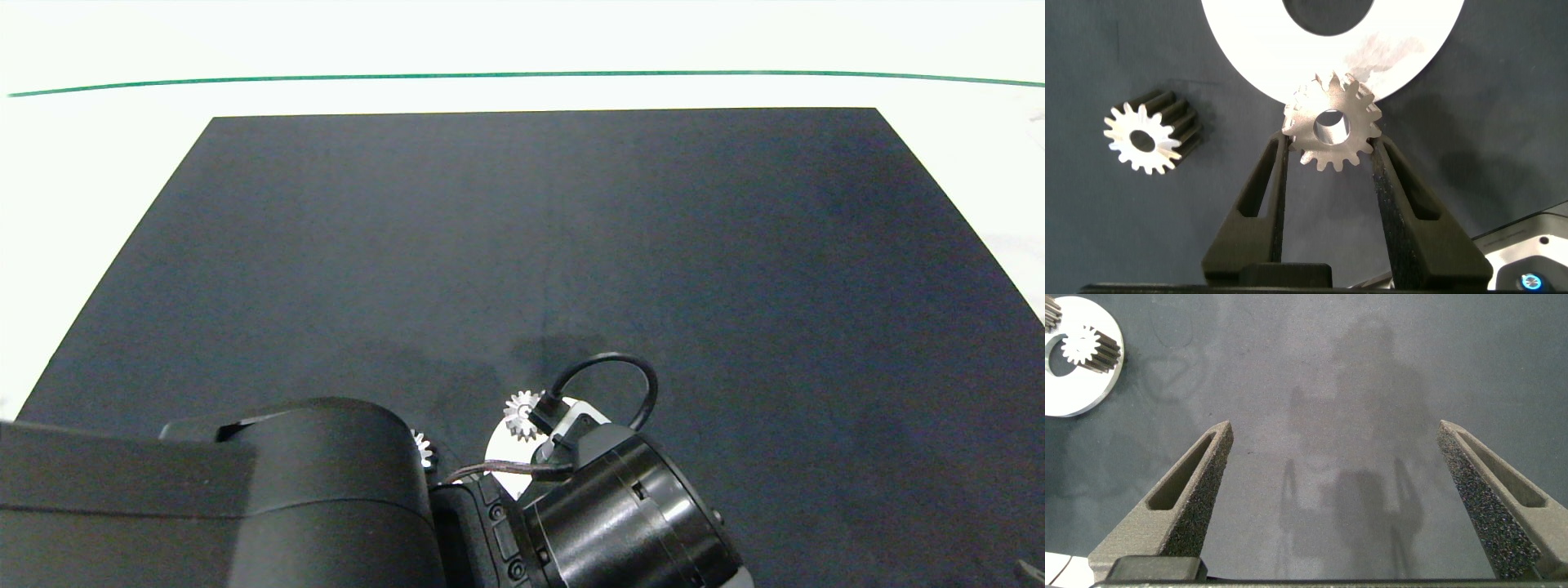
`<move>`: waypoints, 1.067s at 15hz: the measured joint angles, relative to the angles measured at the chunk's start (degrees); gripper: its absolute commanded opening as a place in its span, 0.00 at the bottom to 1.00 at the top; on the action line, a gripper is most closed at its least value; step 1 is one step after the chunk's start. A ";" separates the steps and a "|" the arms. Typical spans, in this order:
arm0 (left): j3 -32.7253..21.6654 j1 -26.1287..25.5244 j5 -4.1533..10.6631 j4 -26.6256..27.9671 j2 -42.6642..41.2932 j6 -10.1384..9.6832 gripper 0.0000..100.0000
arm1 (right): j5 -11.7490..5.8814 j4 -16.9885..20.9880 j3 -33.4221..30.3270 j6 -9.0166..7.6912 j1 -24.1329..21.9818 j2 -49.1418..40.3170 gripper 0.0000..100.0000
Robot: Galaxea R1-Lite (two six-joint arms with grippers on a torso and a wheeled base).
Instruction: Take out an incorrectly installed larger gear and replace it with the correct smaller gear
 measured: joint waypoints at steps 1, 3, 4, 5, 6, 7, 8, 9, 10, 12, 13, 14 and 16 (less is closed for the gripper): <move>0.17 0.00 0.04 -0.06 0.00 -0.02 0.19 | -0.02 0.00 0.00 0.00 0.00 -0.02 1.00; 0.26 -0.11 0.04 -0.11 0.00 -0.17 0.19 | 0.00 0.00 0.00 0.00 0.00 -0.05 1.00; 0.26 -0.22 0.02 -0.15 0.02 -0.20 0.19 | -0.02 0.00 0.01 0.00 0.00 -0.05 1.00; 0.24 -0.30 0.02 -0.22 0.09 -0.20 0.19 | 0.00 0.00 0.06 0.00 0.00 -0.05 1.00; 0.17 -0.35 0.02 -0.35 0.16 -0.20 0.19 | -0.02 0.00 0.06 0.02 0.00 -0.02 1.00; 0.13 -0.38 0.02 -0.41 0.22 -0.20 0.19 | -0.02 0.00 0.04 0.00 0.00 -0.02 1.00; 0.00 -0.39 -0.02 -0.44 0.26 -0.20 0.19 | 0.00 0.00 0.04 0.02 0.00 -0.02 1.00; -0.09 -0.39 -0.05 -0.61 0.28 -0.13 0.19 | 0.00 0.00 0.00 0.00 0.00 -0.02 1.00; -0.16 -0.39 -0.05 -0.77 0.33 -0.16 0.19 | 0.00 0.00 0.00 0.02 0.00 -0.02 1.00; -0.17 -0.44 -0.07 -0.85 0.41 -0.17 0.19 | 0.00 0.00 0.00 0.00 0.00 -0.02 1.00; -0.24 -0.50 -0.05 -0.85 0.59 -0.20 0.19 | 0.00 0.00 0.00 0.02 0.00 0.00 1.00; -0.35 -0.57 -0.07 -0.89 0.88 -0.22 0.19 | 0.00 0.00 0.00 0.00 0.00 0.00 1.00; -0.39 -0.77 -0.07 -1.85 1.43 -0.20 0.19 | 0.00 -0.02 0.00 0.02 0.00 0.00 1.00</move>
